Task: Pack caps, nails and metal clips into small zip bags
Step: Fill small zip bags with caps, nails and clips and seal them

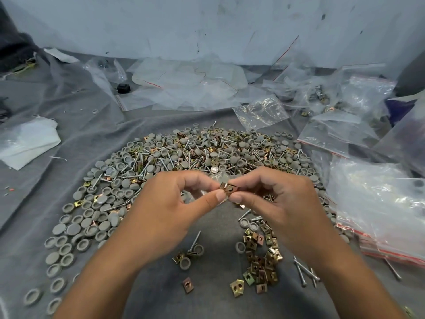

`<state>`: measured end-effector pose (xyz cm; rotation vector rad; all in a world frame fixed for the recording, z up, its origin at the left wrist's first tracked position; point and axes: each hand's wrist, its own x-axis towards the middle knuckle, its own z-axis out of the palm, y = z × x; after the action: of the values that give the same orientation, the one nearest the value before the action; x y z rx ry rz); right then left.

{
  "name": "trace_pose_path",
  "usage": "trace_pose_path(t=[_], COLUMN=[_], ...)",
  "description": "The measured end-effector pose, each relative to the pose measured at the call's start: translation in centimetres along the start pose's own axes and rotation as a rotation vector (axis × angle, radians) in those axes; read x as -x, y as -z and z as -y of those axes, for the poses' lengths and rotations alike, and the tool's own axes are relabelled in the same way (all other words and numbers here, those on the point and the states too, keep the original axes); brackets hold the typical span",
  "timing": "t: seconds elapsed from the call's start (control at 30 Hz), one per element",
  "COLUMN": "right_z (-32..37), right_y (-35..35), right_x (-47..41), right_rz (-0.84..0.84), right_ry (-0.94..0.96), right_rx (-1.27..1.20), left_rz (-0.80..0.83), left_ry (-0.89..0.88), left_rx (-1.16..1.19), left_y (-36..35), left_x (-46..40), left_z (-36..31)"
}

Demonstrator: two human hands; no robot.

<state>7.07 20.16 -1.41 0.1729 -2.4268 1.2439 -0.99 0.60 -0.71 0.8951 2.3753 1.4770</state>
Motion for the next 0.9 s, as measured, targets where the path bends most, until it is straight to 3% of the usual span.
trace_pose_path(t=[0.13,0.27,0.4,0.5,0.57,0.7,0.83,0.9], right_z=[0.1,0.4,1.3,1.1,1.0,1.1,0.7,0.9], right_y=[0.1,-0.3,-1.3,-1.1,-1.1,-2.1,-1.4,-0.7], right_x=[0.0,0.2,0.9,0.7,0.6,0.8,0.4,0.1], right_rz=[0.061,0.016,-0.118,-0.092,-0.096,-0.188,-0.029,0.039], right_ry=[-0.156,-0.207,0.011,0.078,0.026,-0.14,-0.292,-0.28], right_rx=[-0.189,-0.249,0.166,0.296,0.256,0.001,-0.322,-0.304], left_rz=[-0.029,-0.123,-0.082,-0.066,-0.089,-0.16,-0.074,-0.061], left_ry=[0.009,0.013,0.029,0.017,0.005,0.033,0.058,0.064], left_rx=[-0.051,-0.023,0.093,-0.035,-0.082,0.04,0.133,0.085], left_y=[-0.3,-1.0,-1.0,-1.0,-1.4,-1.9,-1.5,-1.3], left_x=[0.0,0.1,0.1,0.3,0.3,0.0,0.0,0.0], left_z=[-0.1,-0.1,-0.2,0.1,0.1,0.0,-0.2,-0.1])
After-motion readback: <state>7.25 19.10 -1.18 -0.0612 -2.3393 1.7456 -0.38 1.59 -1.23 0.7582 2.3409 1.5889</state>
